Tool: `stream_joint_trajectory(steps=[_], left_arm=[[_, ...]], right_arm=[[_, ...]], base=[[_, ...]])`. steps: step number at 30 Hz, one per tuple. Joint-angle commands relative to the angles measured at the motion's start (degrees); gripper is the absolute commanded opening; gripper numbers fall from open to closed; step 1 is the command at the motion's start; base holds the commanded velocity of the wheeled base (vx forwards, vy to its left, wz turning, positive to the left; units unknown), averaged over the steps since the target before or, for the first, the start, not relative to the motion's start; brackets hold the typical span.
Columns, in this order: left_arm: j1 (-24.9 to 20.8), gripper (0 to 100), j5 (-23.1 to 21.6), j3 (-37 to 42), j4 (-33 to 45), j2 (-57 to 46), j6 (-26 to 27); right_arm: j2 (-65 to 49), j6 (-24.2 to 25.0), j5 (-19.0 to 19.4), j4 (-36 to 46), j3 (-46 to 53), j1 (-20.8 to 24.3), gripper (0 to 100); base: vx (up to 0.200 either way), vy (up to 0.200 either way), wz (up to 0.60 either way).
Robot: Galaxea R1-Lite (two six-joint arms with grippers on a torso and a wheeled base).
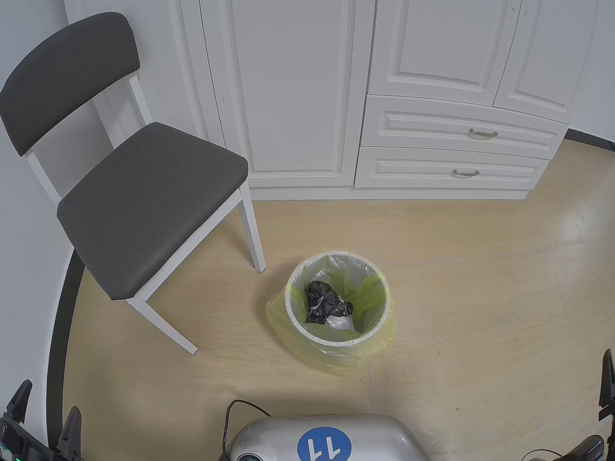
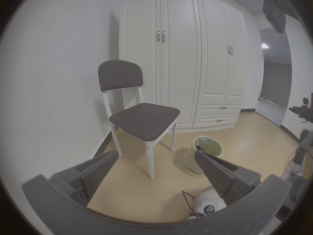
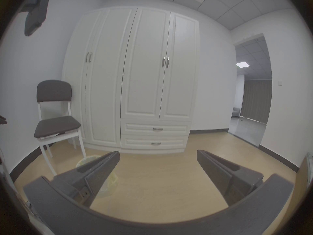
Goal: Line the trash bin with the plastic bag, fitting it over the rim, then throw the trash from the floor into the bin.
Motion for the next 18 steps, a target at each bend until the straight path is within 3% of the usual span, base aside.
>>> stream_joint_trajectory(steps=[1,6,12,15,18], left_arm=[[0.01,100,0.0,0.92,0.01,-0.93,-0.02],[0.01,100,0.0,0.92,0.01,-0.93,-0.02],[0.01,100,0.0,0.92,-0.08,-0.93,-0.11],[0.01,100,0.0,0.92,-0.16,-0.93,-0.11],[0.01,100,0.0,1.01,-0.16,-0.93,-0.11]], right_arm=[[-0.85,0.71,0.12,1.7,0.92,0.01,100],[-0.85,3.25,0.39,8.73,1.01,0.01,100],[-0.85,3.43,1.27,9.61,0.92,0.01,100],[-0.85,3.87,6.1,9.88,0.92,0.01,100],[-0.85,3.61,8.38,9.96,0.92,0.01,100]], base=[[0.0,0.0,0.0],[0.0,0.0,0.0],[0.0,0.0,0.0],[0.0,0.0,0.0],[0.0,0.0,0.0]])
